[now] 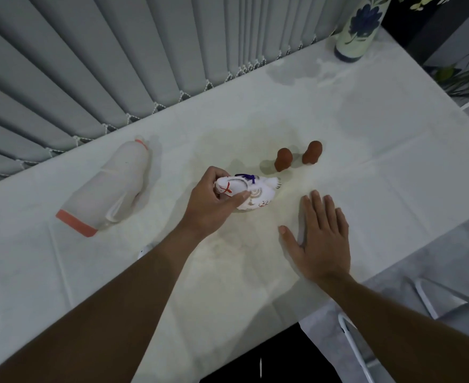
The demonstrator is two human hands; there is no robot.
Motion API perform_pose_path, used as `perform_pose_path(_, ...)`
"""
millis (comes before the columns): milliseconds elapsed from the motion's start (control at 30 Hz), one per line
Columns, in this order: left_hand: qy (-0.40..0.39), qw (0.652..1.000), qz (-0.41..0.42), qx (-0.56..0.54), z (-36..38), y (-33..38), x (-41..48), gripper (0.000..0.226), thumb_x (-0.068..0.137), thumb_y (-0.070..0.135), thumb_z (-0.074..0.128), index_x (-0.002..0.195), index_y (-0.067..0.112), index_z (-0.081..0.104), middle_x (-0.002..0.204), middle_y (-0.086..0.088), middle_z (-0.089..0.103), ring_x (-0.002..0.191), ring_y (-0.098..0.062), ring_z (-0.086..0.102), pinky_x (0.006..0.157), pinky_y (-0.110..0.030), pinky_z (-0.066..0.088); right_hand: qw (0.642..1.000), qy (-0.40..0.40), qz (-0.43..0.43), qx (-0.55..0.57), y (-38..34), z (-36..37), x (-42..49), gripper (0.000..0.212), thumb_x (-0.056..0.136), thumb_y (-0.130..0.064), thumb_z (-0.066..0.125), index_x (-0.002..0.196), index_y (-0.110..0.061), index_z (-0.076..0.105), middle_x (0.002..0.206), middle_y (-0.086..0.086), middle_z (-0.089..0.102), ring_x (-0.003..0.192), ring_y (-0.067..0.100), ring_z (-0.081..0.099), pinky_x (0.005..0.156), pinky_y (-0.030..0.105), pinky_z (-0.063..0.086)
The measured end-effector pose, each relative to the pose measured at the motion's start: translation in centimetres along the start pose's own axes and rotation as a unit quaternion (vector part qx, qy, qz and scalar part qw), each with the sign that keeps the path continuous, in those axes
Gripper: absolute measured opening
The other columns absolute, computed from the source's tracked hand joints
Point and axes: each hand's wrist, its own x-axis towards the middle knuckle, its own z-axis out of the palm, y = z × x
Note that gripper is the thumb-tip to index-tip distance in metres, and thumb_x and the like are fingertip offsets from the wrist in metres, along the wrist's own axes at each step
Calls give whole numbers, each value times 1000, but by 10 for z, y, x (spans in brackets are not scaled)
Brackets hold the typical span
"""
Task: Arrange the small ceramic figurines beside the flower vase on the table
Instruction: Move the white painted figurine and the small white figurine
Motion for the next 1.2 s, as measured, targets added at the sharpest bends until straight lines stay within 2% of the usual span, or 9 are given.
perform_pose_path(133, -11, 999, 25, 44, 2, 2, -6, 45, 72, 25, 90, 100, 14, 57, 95, 1, 70, 77, -4, 64, 66, -19, 53, 1000, 4, -4, -13, 0, 0, 0, 89, 96, -74, 29, 162, -15, 23, 172, 7, 19, 160, 29, 12, 129, 49, 14)
perform_pose_path(267, -7, 998, 28, 54, 5, 0, -12, 45, 71, 29, 89, 103, 19, 60, 96, 7, 71, 86, -12, 67, 71, -21, 53, 1000, -8, -3, -25, -2, 0, 0, 96, 94, -80, 19, 163, -13, 20, 172, 10, 16, 160, 31, 11, 130, 50, 13)
perform_pose_path(367, -5, 997, 14, 70, 0, 2, -19, 55, 72, 31, 89, 117, 20, 59, 107, 7, 68, 96, -13, 65, 78, -18, 49, 1000, -17, 4, -19, -7, 0, -1, 104, 90, -84, 17, 162, -9, 19, 172, 13, 14, 159, 35, 11, 129, 53, 12)
perform_pose_path(533, 7, 992, 1, 129, -29, -6, -39, 74, 72, 33, 88, 135, 18, 51, 132, 2, 59, 121, -13, 55, 97, -25, 42, 997, -34, 54, 33, -59, 0, -21, 126, 78, -96, 23, 162, -3, 11, 172, 16, 12, 160, 34, 11, 130, 50, 9)
perform_pose_path(633, 14, 981, -21, 192, -52, -14, -53, 75, 74, 37, 85, 138, 19, 49, 136, 1, 54, 126, -16, 52, 98, -24, 39, 994, -48, 82, 55, -95, 3, -33, 139, 68, -103, 28, 162, -4, 3, 173, 16, 5, 160, 33, 5, 130, 46, 4)
perform_pose_path(700, 25, 973, -50, 224, -70, -23, -66, 76, 73, 45, 83, 137, 21, 49, 137, 0, 52, 129, -19, 50, 104, -32, 42, 993, -55, 80, 67, -118, 8, -36, 143, 65, -105, 30, 162, -4, 0, 173, 15, 2, 161, 32, 1, 130, 45, 0)
perform_pose_path(833, 27, 945, -114, 307, -92, -37, -90, 82, 71, 59, 78, 138, 21, 48, 138, -2, 47, 133, -23, 41, 110, -40, 39, 996, -46, 67, 48, -130, 21, -39, 143, 69, -102, 30, 160, 4, -2, 171, 22, 1, 160, 34, -2, 130, 50, -1)
perform_pose_path(1000, 18, 934, -204, 293, -106, -64, -117, 90, 67, 57, 83, 135, 16, 41, 124, -6, 39, 125, -28, 41, 99, -35, 39, 998, -4, 52, 35, -131, 28, -44, 132, 78, -93, 35, 159, 7, 2, 170, 25, 8, 159, 36, 3, 129, 53, 6)
perform_pose_path(1200, 54, 959, -204, 190, -109, -76, -114, 64, 67, 44, 84, 116, 20, 50, 122, -5, 52, 101, -18, 58, 77, -28, 48, 998, 25, 49, 32, -133, 30, -45, 127, 82, -87, 42, 158, 9, 9, 168, 28, 15, 158, 39, 10, 128, 56, 10)
